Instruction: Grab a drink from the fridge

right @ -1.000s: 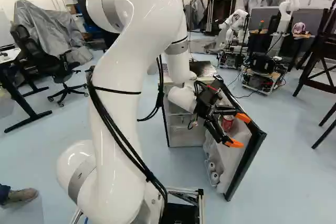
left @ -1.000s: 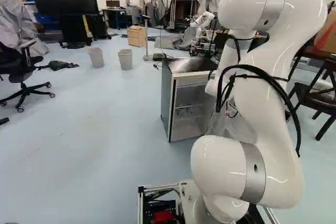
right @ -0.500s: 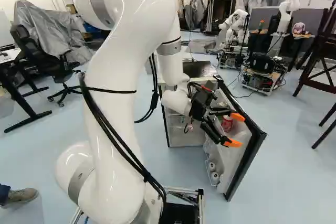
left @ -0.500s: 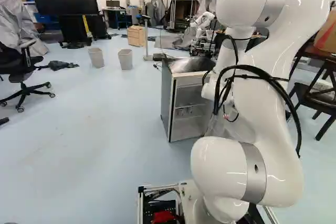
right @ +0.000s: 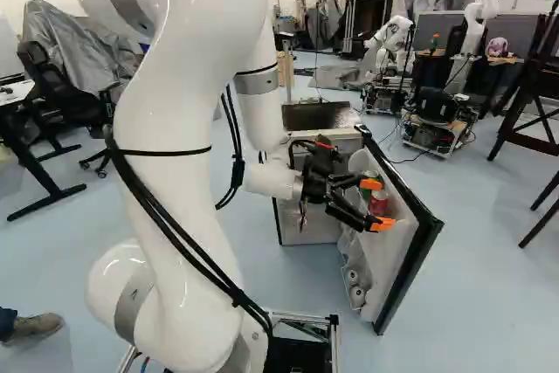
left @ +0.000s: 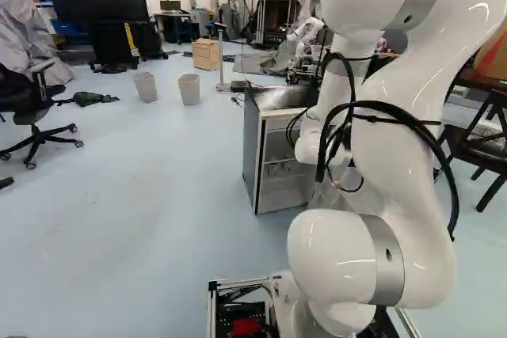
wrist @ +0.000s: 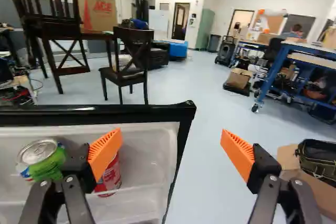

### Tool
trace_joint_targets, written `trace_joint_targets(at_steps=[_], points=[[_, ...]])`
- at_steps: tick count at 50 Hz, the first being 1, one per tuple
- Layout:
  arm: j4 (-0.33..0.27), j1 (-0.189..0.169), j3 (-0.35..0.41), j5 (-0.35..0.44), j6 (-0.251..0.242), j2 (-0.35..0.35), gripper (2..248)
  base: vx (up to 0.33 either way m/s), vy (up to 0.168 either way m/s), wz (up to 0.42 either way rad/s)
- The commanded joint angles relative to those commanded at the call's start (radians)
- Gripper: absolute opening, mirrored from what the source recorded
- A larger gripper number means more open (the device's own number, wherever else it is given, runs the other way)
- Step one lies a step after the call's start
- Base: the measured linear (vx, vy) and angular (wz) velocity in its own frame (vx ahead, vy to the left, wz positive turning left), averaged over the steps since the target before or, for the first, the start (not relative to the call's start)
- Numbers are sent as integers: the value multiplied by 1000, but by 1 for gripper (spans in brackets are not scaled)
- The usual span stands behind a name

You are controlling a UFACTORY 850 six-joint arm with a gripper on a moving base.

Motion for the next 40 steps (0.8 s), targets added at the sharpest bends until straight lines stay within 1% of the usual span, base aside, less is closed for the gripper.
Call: trace_joint_targets(at_steps=[16,25,33,40], points=[[-170,65,107,0,0,67,247,0,0,0],[-263,97,154,0,0,99,247,0,0,0],[-347,118,184,0,0,119,247,0,0,0],[-421,128,196,0,0,129,247,0,0,0]])
